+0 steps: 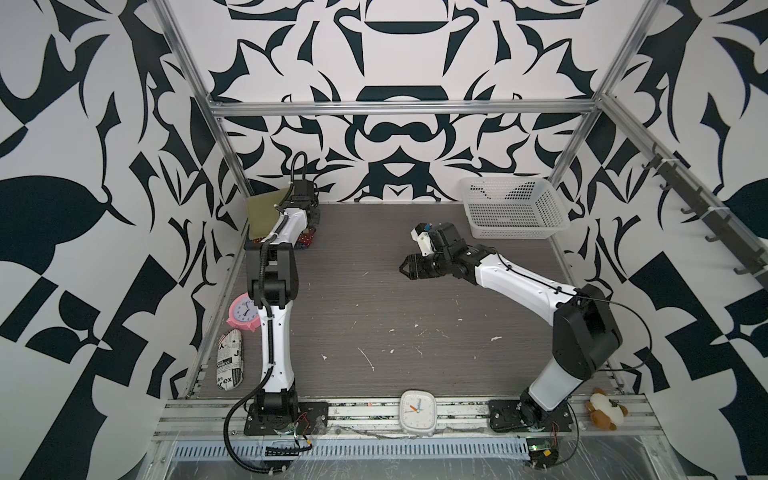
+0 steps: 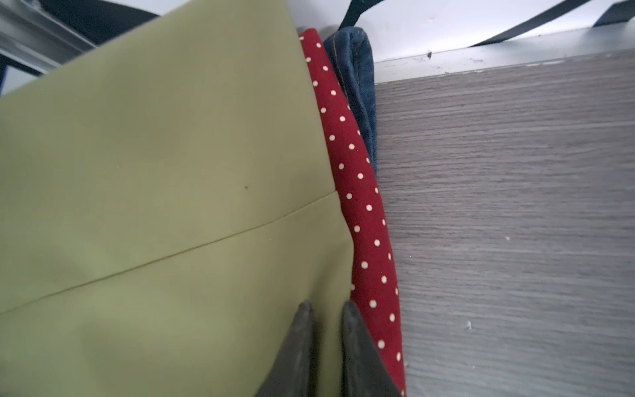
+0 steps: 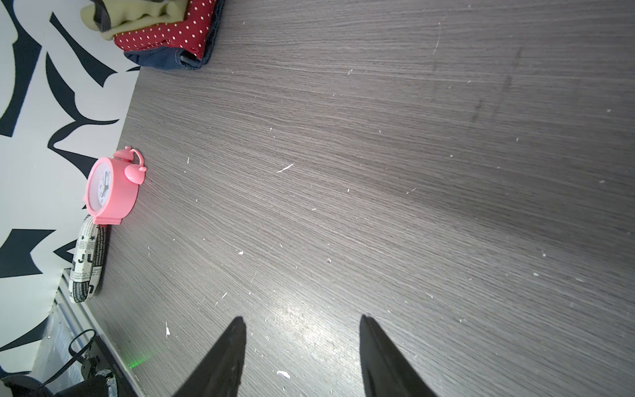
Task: Fold and stack the skirts
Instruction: 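Lower the olive skirt onto the stack and open the left gripper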
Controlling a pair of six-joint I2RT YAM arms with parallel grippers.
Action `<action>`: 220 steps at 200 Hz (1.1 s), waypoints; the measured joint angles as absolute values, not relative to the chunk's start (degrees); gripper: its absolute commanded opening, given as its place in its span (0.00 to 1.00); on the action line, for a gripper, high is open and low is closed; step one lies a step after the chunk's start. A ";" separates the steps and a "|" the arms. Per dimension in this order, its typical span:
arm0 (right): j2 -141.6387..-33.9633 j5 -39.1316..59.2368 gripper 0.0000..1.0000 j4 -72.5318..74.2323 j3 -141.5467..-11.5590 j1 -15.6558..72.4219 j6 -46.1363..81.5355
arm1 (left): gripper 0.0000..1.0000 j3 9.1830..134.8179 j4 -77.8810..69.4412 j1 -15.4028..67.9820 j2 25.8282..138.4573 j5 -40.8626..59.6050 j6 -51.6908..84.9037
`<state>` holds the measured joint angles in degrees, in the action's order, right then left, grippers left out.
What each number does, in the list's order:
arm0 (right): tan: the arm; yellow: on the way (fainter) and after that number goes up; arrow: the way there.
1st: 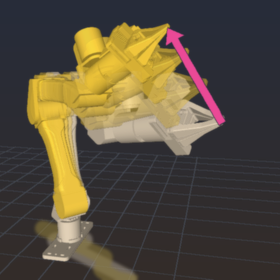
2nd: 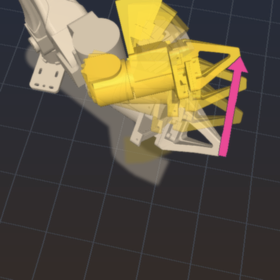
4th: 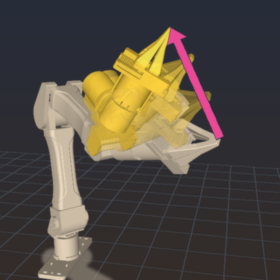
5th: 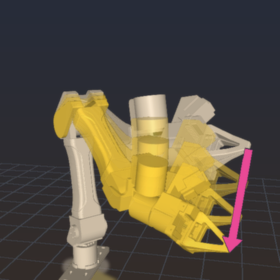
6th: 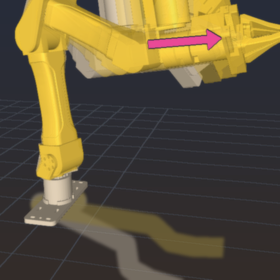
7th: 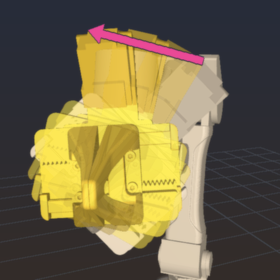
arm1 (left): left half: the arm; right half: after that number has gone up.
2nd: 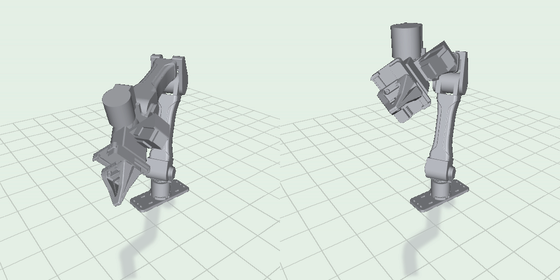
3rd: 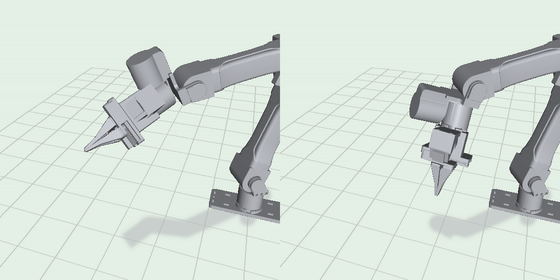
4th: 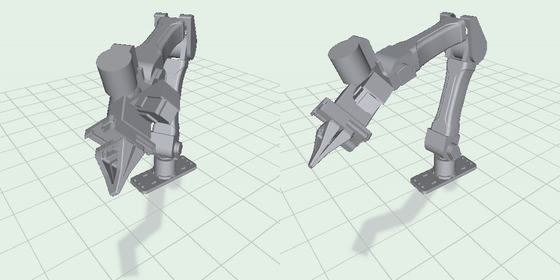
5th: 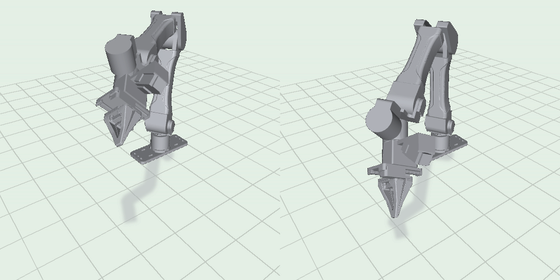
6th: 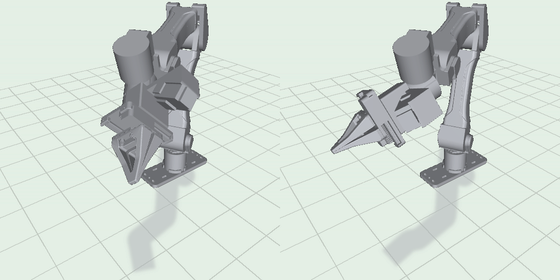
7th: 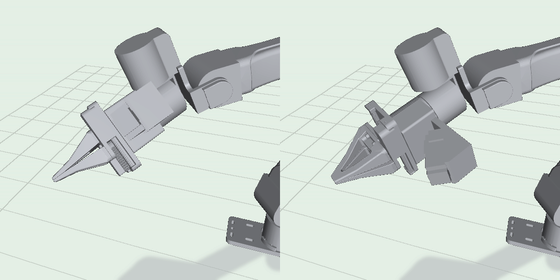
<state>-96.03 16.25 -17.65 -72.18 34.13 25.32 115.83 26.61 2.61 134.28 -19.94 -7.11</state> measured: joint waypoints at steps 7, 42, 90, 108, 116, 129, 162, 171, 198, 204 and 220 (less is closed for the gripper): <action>-96.03 16.25 0.57 -17.61 -72.14 34.13 25.32 | 0.00 115.83 26.61 2.59 134.15 -20.14 -7.35; -96.03 16.25 0.57 -17.58 -72.05 34.13 25.34 | 0.00 115.46 26.79 2.61 133.05 -20.56 -8.27; -96.03 16.25 0.57 -17.47 -72.03 34.13 25.32 | 0.00 109.58 26.20 2.59 127.55 -19.25 -11.20; -96.03 16.25 0.57 -17.45 -72.03 34.13 25.32 | 0.00 109.56 26.57 2.59 127.09 -19.00 -12.82; -96.03 16.25 0.57 -17.45 -72.03 34.13 25.34 | 0.00 109.38 26.81 2.59 126.89 -18.87 -13.91; -96.01 16.23 0.57 -17.32 -71.94 34.13 25.34 | 0.00 108.97 27.79 2.59 126.54 -18.52 -15.68; -95.64 16.05 0.57 -17.15 -71.66 34.13 25.36 | 0.00 105.43 29.34 2.59 124.62 -18.20 -19.20; -95.64 16.05 0.57 -17.02 -71.66 34.13 25.43 | 0.00 104.51 29.39 2.57 124.27 -18.20 -20.01; -95.64 16.12 0.57 -16.84 -71.66 34.13 25.54 | 0.10 104.22 29.41 2.35 124.29 -18.41 -20.60; -95.64 16.14 0.57 -16.84 -71.66 34.13 25.54 | 0.36 104.22 29.30 2.26 124.22 -18.39 -20.38; -95.64 16.14 0.57 -16.84 -71.66 34.13 25.52 | 0.91 104.20 28.93 2.11 124.14 -18.37 -19.53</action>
<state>-95.64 16.14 -16.84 -71.66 34.13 25.52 104.20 28.93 2.11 124.14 -18.37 -19.53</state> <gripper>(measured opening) 0.572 0.336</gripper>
